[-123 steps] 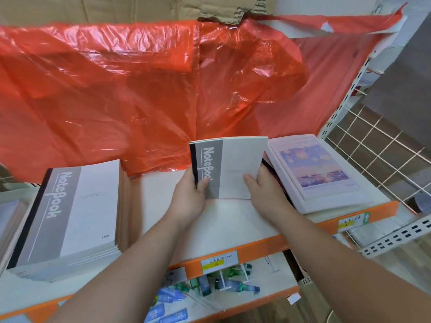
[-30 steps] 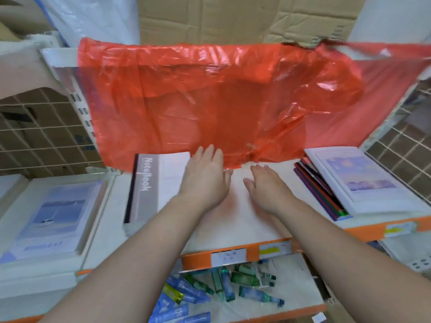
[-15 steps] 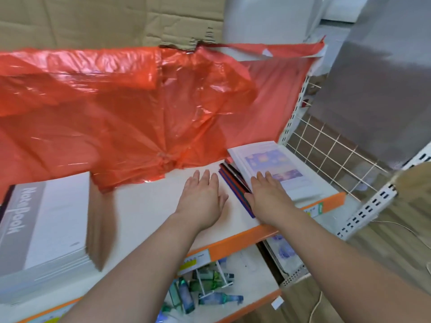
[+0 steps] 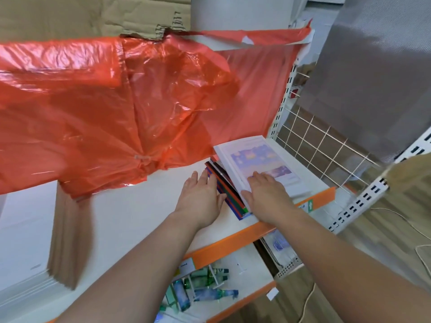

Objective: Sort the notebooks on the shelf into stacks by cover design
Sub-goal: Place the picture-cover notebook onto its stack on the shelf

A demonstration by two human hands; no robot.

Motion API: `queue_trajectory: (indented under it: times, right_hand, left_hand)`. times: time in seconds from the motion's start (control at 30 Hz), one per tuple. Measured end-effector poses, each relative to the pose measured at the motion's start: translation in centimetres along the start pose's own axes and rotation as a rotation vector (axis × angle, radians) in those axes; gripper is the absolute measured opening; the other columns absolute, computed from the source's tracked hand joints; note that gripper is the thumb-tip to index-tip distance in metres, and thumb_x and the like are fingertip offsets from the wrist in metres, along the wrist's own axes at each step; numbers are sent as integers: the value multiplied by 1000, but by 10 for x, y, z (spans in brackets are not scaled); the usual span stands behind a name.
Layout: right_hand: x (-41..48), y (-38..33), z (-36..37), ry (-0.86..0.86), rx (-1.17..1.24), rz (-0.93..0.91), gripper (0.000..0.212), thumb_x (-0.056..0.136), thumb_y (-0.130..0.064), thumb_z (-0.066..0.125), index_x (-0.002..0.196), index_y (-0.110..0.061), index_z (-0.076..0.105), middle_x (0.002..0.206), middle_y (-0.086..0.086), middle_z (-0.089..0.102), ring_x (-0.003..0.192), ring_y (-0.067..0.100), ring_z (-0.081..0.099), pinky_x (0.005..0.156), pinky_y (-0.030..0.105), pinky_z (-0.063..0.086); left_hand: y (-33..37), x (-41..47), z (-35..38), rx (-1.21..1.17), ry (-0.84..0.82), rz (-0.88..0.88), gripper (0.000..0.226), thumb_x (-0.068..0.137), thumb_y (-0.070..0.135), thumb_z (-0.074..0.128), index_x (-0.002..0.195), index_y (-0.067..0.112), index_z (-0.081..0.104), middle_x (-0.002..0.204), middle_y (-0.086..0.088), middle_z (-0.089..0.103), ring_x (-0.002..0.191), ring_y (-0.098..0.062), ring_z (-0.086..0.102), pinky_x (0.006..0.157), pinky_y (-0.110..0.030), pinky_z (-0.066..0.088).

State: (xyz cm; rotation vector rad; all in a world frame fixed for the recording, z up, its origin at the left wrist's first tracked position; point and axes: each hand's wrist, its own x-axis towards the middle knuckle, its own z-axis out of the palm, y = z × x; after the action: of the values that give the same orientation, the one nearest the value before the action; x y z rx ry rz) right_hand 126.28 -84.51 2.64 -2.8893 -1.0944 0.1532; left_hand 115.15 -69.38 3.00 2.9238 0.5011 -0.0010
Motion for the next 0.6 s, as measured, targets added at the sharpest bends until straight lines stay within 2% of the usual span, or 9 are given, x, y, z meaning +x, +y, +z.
queue_trajectory:
  times: [0.07,0.13,0.2,0.27,0.37,0.43,0.5,0.6]
  right_hand:
    - [4,10,-5,53,23,49,48,101,-43,35,137,-12,41,142,9,43,132,27,36,105,40,33]
    - [7,25,-9,73,22,136,45,99,-44,37,130,-12,45,134,8,48,126,28,40,100,40,35]
    - [11,42,-11,63,38,222,50,99,-48,36,130,-10,45,135,10,47,126,30,39,101,41,36]
    - [14,54,-12,30,78,300,61,97,-54,35,138,-9,40,139,13,43,128,32,37,103,43,35]
    - [18,64,-16,-1,143,396,74,93,-64,37,141,-7,36,138,16,44,127,35,37,102,44,35]
    - [20,66,-17,45,117,394,74,91,-67,40,135,-8,42,133,14,48,125,34,39,100,44,37]
    - [22,67,-16,73,105,388,72,89,-67,42,132,-9,45,131,13,49,124,33,39,98,44,38]
    - [26,68,-16,69,181,429,71,87,-67,48,127,-8,46,127,14,48,120,34,42,98,44,39]
  left_hand:
    - [6,10,2,-90,58,24,43,98,41,45,129,12,48,137,-12,51,125,-37,45,106,-43,37]
    - [16,20,-2,-265,111,-23,21,96,33,49,99,13,54,109,-11,61,102,-34,54,83,-38,43]
    - [28,32,-7,-420,133,-90,20,96,26,48,81,14,50,87,-9,61,84,-30,54,66,-33,35]
    - [40,43,-10,-559,80,-150,28,97,24,47,71,13,46,70,-2,53,71,-24,48,56,-32,29]
    - [55,59,-9,-769,-26,-245,29,93,25,50,67,12,47,64,-2,50,65,-22,48,55,-27,34]
    - [62,67,-9,-900,-77,-334,21,86,21,53,68,9,51,66,-10,54,64,-24,51,60,-30,40]
    - [66,73,-9,-1037,-98,-442,10,73,15,51,68,8,52,65,-14,53,62,-27,52,58,-34,41]
    - [72,80,-12,-1175,-133,-549,6,75,6,50,70,10,51,67,-13,51,62,-30,53,58,-36,43]
